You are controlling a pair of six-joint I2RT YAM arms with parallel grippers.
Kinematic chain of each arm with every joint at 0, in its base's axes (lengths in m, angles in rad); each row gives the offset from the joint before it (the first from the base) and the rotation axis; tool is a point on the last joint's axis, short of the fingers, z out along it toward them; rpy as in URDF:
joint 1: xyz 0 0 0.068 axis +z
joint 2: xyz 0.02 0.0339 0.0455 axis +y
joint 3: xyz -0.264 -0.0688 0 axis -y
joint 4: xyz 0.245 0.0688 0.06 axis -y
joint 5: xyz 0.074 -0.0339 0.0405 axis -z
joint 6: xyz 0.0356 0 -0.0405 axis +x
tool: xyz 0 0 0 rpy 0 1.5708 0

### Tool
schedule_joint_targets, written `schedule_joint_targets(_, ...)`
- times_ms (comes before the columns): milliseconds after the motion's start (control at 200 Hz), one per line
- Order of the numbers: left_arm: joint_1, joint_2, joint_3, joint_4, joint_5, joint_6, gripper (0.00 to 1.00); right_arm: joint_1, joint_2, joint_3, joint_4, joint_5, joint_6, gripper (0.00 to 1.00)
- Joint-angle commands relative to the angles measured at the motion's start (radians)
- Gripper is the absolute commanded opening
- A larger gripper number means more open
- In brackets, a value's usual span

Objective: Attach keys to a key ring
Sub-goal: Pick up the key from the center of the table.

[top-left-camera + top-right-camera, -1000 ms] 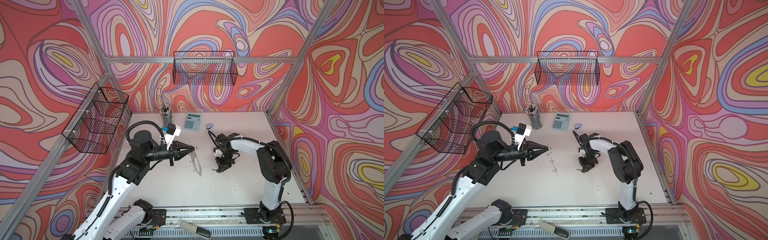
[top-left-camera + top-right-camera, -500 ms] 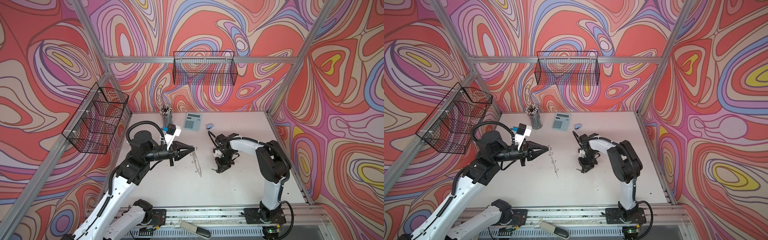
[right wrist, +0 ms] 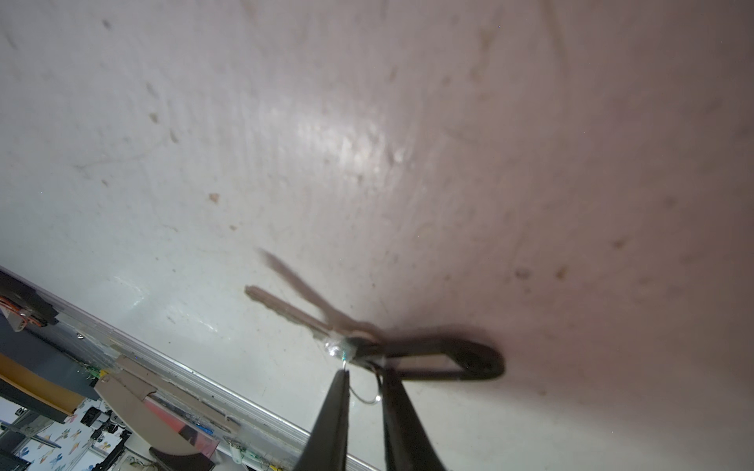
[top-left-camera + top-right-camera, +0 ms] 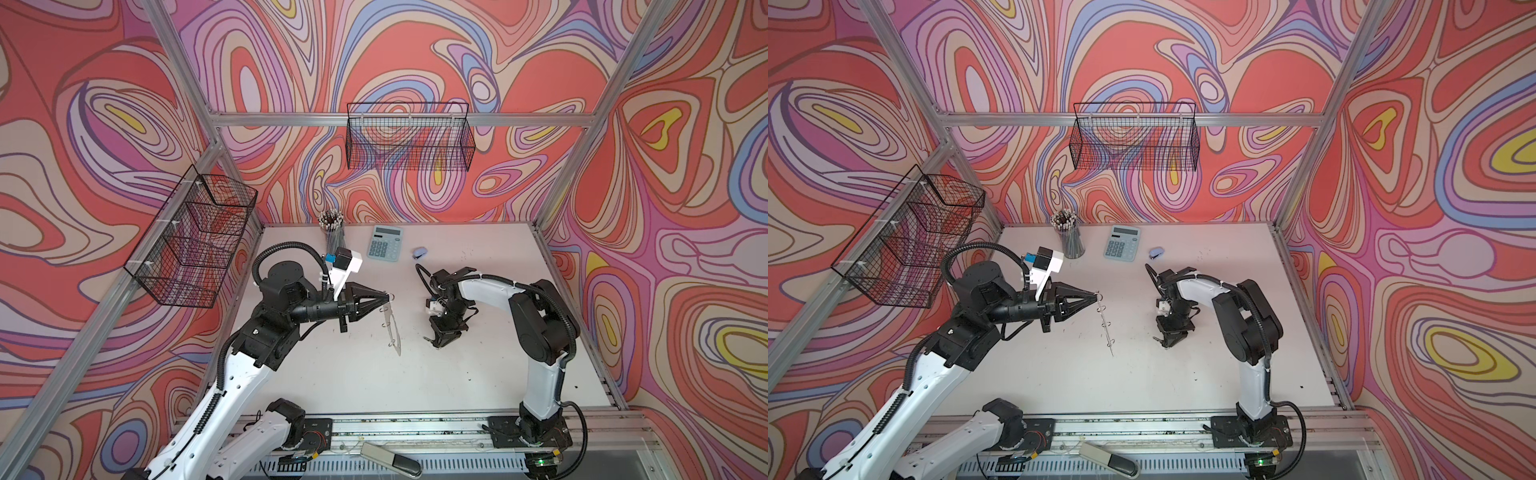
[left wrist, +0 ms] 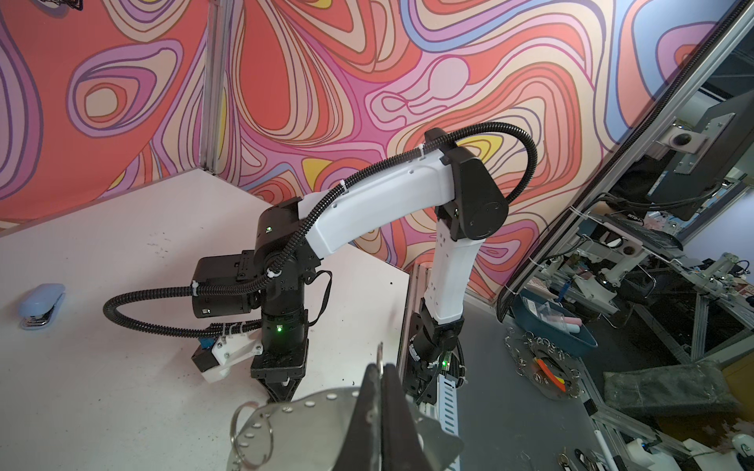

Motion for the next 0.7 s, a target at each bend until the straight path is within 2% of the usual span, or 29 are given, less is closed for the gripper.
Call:
schedule_joint_targets(0,0.000,-0.015,-0.010,0.045,0.023,0.000,0.00,0.004,-0.015,-0.019,-0.028,0.004,0.012,0.19)
schedule_joint_targets(170,0.000,-0.020,-0.011,0.045,0.026,0.000,0.00,0.005,-0.030,-0.049,-0.025,-0.002,0.031,0.21)
schedule_joint_targets(526,0.001,-0.028,-0.016,0.048,0.024,0.000,0.00,0.005,-0.047,0.018,-0.053,0.046,0.072,0.22)
schedule_joint_targets(696,0.001,-0.028,-0.016,0.053,0.028,-0.003,0.00,0.004,-0.052,-0.011,-0.054,0.024,0.074,0.22)
